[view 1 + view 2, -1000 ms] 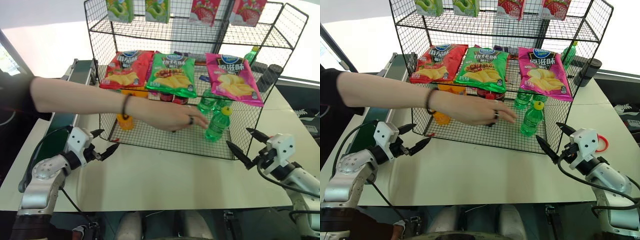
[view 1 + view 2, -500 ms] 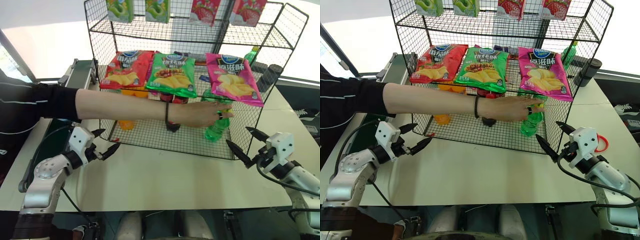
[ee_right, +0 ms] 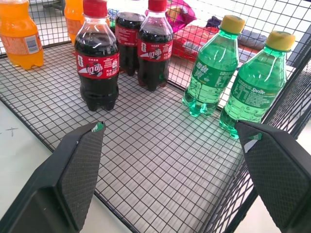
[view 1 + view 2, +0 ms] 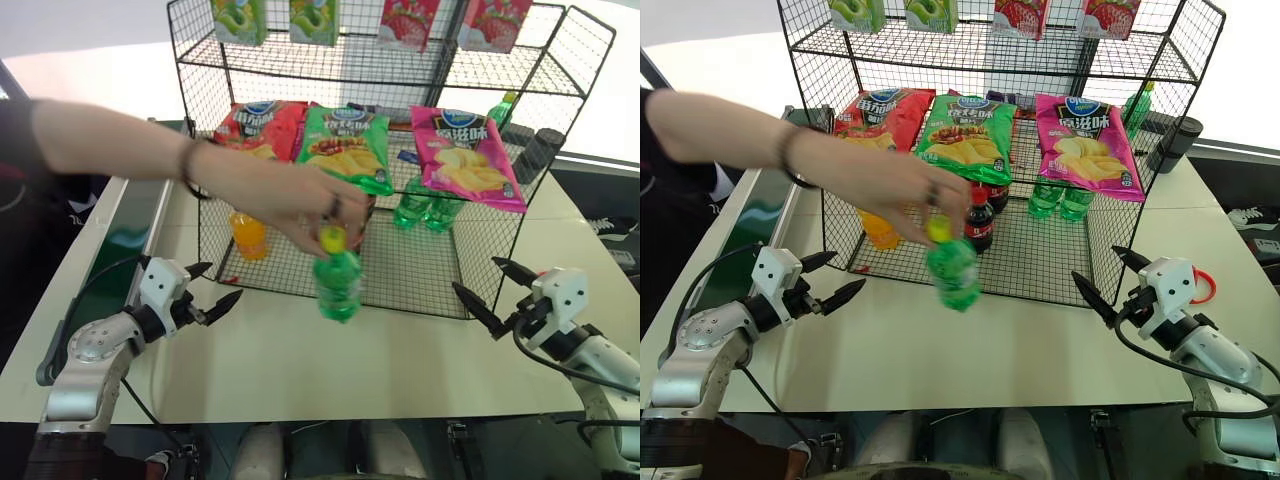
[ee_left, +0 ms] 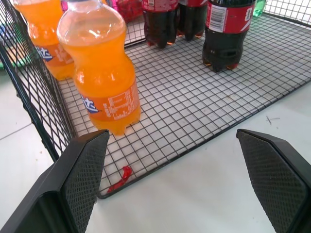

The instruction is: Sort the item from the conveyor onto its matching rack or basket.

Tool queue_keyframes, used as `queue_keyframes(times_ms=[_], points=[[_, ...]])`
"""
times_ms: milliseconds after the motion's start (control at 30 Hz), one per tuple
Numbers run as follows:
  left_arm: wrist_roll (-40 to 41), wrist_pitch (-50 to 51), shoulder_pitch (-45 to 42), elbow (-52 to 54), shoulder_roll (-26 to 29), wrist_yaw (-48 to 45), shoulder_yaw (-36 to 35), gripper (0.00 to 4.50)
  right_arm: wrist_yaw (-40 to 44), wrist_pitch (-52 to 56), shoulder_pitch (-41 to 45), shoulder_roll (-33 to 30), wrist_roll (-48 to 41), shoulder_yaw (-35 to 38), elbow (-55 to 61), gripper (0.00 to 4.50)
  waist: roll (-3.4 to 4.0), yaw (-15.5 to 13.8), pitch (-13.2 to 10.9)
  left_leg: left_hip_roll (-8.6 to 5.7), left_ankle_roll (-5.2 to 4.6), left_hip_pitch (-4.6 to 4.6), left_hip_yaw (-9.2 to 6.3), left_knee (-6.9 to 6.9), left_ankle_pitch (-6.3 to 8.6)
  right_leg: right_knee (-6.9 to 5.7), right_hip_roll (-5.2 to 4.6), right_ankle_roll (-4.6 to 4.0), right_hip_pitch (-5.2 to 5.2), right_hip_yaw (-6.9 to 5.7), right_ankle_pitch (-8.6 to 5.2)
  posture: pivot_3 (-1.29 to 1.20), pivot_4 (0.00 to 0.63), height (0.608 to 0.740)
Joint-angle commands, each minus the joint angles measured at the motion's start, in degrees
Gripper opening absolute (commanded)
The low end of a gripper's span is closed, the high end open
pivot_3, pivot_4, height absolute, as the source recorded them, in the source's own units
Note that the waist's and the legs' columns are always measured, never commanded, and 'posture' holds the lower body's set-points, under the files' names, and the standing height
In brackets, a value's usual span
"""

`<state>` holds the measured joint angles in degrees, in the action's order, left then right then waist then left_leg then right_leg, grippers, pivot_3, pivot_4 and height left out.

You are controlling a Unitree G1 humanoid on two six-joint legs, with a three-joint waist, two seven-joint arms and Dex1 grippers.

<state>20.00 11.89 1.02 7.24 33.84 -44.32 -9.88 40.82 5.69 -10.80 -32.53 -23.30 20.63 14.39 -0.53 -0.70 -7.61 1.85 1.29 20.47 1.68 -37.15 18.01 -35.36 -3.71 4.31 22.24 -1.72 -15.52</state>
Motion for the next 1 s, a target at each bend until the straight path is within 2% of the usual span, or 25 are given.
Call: queue_keyframes(times_ms=[33,500,1000], points=[[0.24,-0.73,-0.67,1.62,0.14,0.39,-0.78,4.50,-0.29,-1.33,0.77,0.29,-0.16,0.28,0.70,4.43,0.00,0.00,0.00,0.00,0.00,0.00,0.00,0.00,0.00,0.00,0.01,0.00,0.00,0.00,0.00,0.00,0.150,0.740],[1.09,-0.75,0.55,1.92,0.07,0.33,-1.30,4.50,-1.29,-0.76,0.59,0.22,-0.25,0.16,2.33,4.43,0.00,0.00,0.00,0.00,0.00,0.00,0.00,0.00,0.00,0.00,-0.02,-0.01,0.00,0.00,0.00,0.00,0.150,0.740],[2.66,0.02,0.99,3.25,-0.36,2.99,-3.67,4.50,-1.09,-1.21,5.94,0.14,0.45,-3.13,-0.39,4.43,0.00,0.03,0.00,0.00,0.00,0.01,0.00,0.00,0.00,0.00,-0.03,-0.01,0.01,0.00,0.00,0.00,0.150,0.740]])
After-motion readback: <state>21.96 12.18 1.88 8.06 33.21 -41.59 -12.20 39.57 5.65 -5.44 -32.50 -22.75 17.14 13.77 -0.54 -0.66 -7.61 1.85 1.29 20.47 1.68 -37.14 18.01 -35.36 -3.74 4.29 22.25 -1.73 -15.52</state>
